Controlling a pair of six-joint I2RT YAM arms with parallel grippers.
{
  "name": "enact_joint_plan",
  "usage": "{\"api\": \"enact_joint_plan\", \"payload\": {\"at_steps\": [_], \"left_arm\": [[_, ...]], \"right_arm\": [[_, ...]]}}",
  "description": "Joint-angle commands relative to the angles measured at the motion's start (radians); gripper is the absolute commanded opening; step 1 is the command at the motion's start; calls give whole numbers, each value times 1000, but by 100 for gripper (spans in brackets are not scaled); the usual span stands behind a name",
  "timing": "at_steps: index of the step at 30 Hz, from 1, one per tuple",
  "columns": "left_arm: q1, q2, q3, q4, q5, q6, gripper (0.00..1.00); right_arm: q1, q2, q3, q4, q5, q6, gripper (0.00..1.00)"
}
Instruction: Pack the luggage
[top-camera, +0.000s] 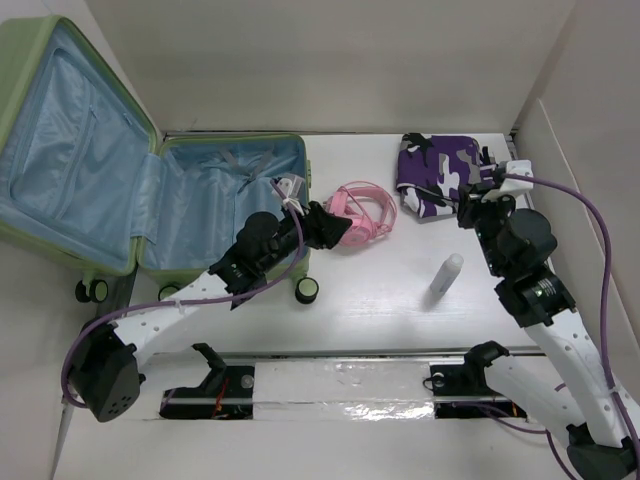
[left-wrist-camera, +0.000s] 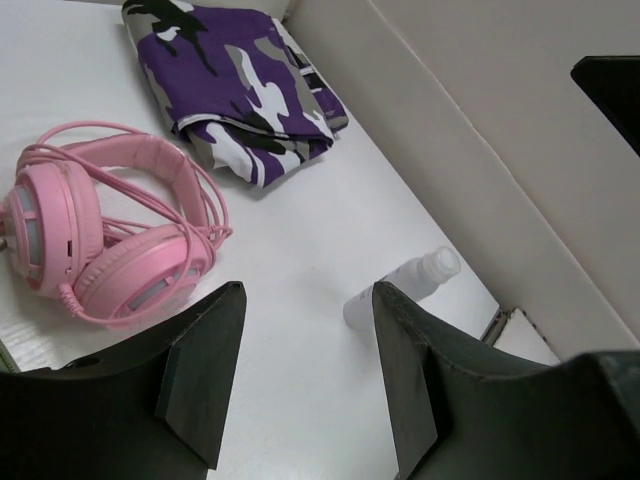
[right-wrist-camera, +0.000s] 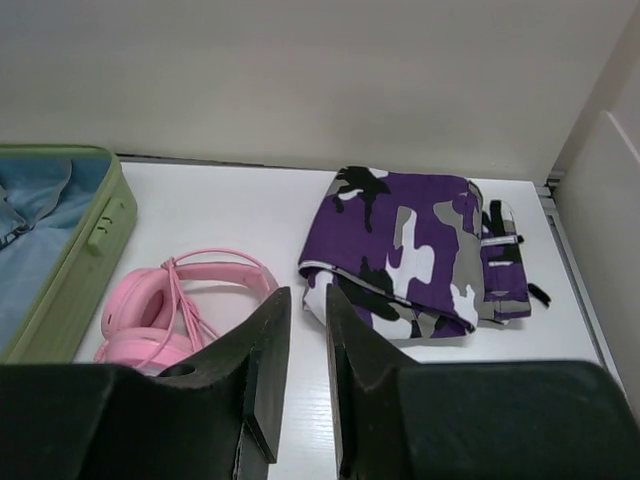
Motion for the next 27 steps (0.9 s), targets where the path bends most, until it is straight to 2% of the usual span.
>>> {"api": "enact_joint_plan", "payload": {"at_steps": [1, 4, 6, 7, 9, 10, 14, 18, 19, 20, 21, 22, 24, 25, 27], "left_arm": [[0, -17, -25, 113, 72, -5, 50], [0, 6, 1, 97, 115, -1, 46], [0, 8, -3, 95, 124, -2, 35], [0, 2, -16, 104, 124, -5, 24], [0, -24, -16, 95, 117, -8, 12], [0, -38, -13, 66, 102, -7, 1], [0, -133, -34, 17, 45, -11, 0], [0, -266, -34, -75, -6, -19, 0], [0, -291, -54, -81, -23, -24, 3], [0, -291, -59, -98, -29, -28, 15], [0, -353, -60, -115, -38, -30, 21], [0, -371, -53, -162, -50, -24, 28], [-10, -418, -46, -210, -55, -17, 34], [-10, -437, -50, -242, -63, -13, 36], [-10, -487, -60, -259, -69, -13, 38]], "right_arm": [[-6, -14, -8, -12, 4, 8, 23], [-6, -24, -22, 6, -1, 8, 8], [-6, -4, -23, 6, -4, 0, 0], [-6, 9, -22, 5, -11, -6, 0], [-6, 79, -11, 2, -33, -15, 0], [-6, 111, 0, -7, -45, -20, 0], [-6, 310, 67, -30, -166, -38, 0], [12, 528, 145, -12, -222, -37, 1], [26, 573, 182, -7, -220, -32, 12], [41, 655, 199, -3, -212, -28, 20], [42, 694, 217, -3, -211, -21, 20], [55, 731, 251, 3, -214, -21, 44], [84, 820, 279, 19, -298, -31, 52], [100, 841, 300, 29, -323, -46, 61], [144, 889, 316, 43, -326, -75, 72]]}}
